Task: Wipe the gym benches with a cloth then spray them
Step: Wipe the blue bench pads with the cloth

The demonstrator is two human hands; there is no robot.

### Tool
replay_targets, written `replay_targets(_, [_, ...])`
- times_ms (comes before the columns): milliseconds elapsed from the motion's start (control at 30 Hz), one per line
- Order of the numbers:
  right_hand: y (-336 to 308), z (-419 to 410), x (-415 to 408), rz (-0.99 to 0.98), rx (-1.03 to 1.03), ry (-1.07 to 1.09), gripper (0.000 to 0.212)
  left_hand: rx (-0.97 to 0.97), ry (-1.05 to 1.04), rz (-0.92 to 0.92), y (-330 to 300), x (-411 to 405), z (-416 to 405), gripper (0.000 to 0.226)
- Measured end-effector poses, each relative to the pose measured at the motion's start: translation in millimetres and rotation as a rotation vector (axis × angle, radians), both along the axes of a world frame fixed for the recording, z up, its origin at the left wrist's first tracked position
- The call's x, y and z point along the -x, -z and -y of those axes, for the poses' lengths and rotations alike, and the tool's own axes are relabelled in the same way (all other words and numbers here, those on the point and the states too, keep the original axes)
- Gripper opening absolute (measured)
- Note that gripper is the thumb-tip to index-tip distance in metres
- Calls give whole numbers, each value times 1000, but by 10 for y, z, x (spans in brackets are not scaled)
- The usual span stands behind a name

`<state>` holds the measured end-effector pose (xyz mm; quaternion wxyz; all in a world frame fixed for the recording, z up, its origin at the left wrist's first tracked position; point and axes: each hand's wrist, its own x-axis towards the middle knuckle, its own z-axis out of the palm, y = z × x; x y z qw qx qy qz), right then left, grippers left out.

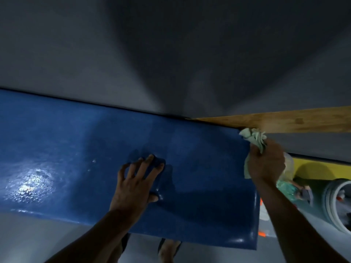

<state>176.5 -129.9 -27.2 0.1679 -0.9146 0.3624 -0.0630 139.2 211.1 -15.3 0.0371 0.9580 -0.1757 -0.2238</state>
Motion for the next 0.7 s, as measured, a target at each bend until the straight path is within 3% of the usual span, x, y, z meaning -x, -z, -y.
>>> replay_targets(100, [94,-714,-162,143,27,-96,25,17,30,17,28,-7,-40,107])
replay_targets(233, [48,-1819,-419,12,-11,-534,33,38,57,26,30,-38,-99,107])
replay_targets(367, [-79,-1659,-514,-68,74,-796,23,123,139,77,-28,-170,-338,84])
replay_targets(433, [-102,-1202,-476,-66,120,-689,26,143,143,138,-58,-265,-601,72])
replay_targets(533, [-204,-632,-351,-87,109,-340,40,103,79,176,-47,-393,-1086,66])
replay_targets(700, [-95,-1314,-398,-79,62,-52,33,27,77,111,97,-394,-1572,71])
